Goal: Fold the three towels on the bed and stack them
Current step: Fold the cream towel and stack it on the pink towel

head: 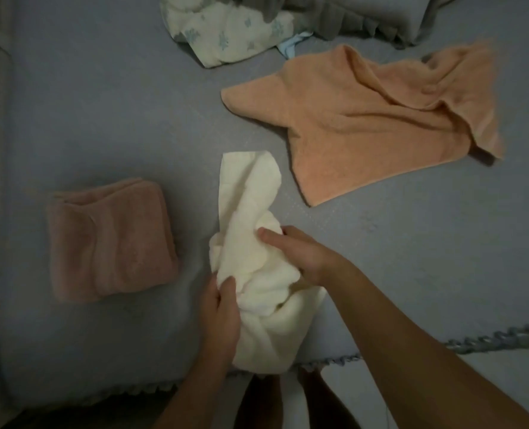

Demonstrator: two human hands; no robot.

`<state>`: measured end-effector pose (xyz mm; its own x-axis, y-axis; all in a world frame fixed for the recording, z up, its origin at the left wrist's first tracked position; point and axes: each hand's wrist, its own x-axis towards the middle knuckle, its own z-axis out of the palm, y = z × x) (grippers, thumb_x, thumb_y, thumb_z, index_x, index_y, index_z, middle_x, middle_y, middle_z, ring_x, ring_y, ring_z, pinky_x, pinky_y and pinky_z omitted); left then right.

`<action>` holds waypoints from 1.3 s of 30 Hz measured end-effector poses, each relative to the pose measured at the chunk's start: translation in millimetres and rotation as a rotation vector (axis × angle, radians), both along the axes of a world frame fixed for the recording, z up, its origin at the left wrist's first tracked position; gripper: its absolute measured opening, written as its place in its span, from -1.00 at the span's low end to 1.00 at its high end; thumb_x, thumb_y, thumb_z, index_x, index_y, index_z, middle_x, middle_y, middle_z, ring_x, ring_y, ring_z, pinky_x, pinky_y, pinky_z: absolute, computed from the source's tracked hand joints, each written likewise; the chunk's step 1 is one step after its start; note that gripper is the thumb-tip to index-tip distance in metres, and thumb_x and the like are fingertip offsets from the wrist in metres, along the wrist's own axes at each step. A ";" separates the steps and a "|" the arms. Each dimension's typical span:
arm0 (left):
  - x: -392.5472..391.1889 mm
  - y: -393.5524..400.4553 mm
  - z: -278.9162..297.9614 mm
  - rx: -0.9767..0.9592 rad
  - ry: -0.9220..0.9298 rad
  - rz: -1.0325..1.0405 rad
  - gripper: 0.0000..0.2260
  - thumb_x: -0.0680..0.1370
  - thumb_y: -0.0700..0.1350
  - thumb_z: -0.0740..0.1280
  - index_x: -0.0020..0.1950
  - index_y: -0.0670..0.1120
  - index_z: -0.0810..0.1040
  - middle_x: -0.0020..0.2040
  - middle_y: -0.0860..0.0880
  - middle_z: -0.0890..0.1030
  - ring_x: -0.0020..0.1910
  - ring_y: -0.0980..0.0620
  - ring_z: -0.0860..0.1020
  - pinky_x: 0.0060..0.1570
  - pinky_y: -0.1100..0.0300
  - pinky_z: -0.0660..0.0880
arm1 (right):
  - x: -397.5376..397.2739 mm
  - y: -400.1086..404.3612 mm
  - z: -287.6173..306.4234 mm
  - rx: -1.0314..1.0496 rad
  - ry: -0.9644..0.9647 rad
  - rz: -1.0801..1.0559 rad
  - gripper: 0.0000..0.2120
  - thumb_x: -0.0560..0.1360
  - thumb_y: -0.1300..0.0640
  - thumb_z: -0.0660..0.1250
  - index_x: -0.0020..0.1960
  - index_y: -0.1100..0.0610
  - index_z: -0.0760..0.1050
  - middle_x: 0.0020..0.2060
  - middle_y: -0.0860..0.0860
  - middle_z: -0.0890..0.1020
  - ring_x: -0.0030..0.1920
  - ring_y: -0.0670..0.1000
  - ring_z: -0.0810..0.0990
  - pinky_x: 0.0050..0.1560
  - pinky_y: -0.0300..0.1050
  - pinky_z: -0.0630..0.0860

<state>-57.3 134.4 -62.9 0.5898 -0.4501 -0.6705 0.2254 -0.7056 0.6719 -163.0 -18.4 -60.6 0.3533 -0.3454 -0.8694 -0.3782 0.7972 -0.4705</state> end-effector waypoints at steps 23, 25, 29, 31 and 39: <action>46.8 -76.1 -0.6 -0.174 -0.276 -0.225 -0.74 0.59 0.05 0.20 0.20 0.08 0.59 -0.10 0.08 0.61 -0.14 0.12 0.58 -0.09 0.30 0.48 | -31.3 -46.5 -2.6 -0.035 0.103 -0.580 -0.63 0.58 -0.03 0.27 0.24 0.19 0.56 0.13 0.13 0.68 0.15 0.10 0.64 0.21 0.05 0.53; 76.5 -111.1 -18.5 -0.029 -0.364 -0.167 -0.70 0.56 -0.18 0.26 0.29 -0.07 0.52 -0.02 0.01 0.58 -0.05 0.03 0.56 -0.05 0.30 0.41 | -37.7 -50.2 1.0 -0.005 0.007 -0.649 -0.65 0.60 0.03 0.23 0.28 0.20 0.53 0.16 0.13 0.66 0.18 0.10 0.63 0.20 0.01 0.52; 99.9 -165.2 -48.6 0.114 -0.272 -0.272 -0.62 0.49 -0.18 0.43 0.26 -0.21 0.44 -0.02 -0.14 0.58 -0.01 -0.12 0.58 -0.04 0.15 0.44 | -49.0 -60.6 7.3 -0.105 0.156 -0.553 -0.68 0.59 0.15 0.26 0.31 0.24 0.49 0.19 0.16 0.63 0.19 0.14 0.60 0.29 0.12 0.47; 102.2 -179.4 -52.0 0.140 -0.351 -0.404 -0.70 0.48 -0.05 0.46 0.08 -0.19 0.49 -0.02 -0.18 0.59 -0.04 -0.12 0.56 -0.10 0.14 0.37 | -55.4 -68.9 14.5 -0.255 0.226 -0.514 -0.77 0.57 0.21 0.29 0.20 0.20 0.55 0.13 0.14 0.66 0.14 0.12 0.62 0.22 0.10 0.53; 139.3 -188.3 -22.7 -0.030 -0.589 -0.039 -0.79 0.56 -0.02 0.28 -0.06 -0.17 0.51 -0.15 -0.14 0.57 -0.15 -0.08 0.52 -0.10 0.08 0.43 | -79.3 -143.5 25.1 -0.791 0.430 -0.417 -0.79 0.41 0.06 0.38 -0.05 0.17 0.62 -0.21 0.00 0.61 -0.23 -0.10 0.51 -0.21 -0.16 0.44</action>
<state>82.0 -53.9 -85.5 0.8418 -0.4921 -0.2219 -0.2170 -0.6849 0.6955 -242.3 -161.9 -35.4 -0.2202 -0.9063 -0.3608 -0.4022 0.4213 -0.8128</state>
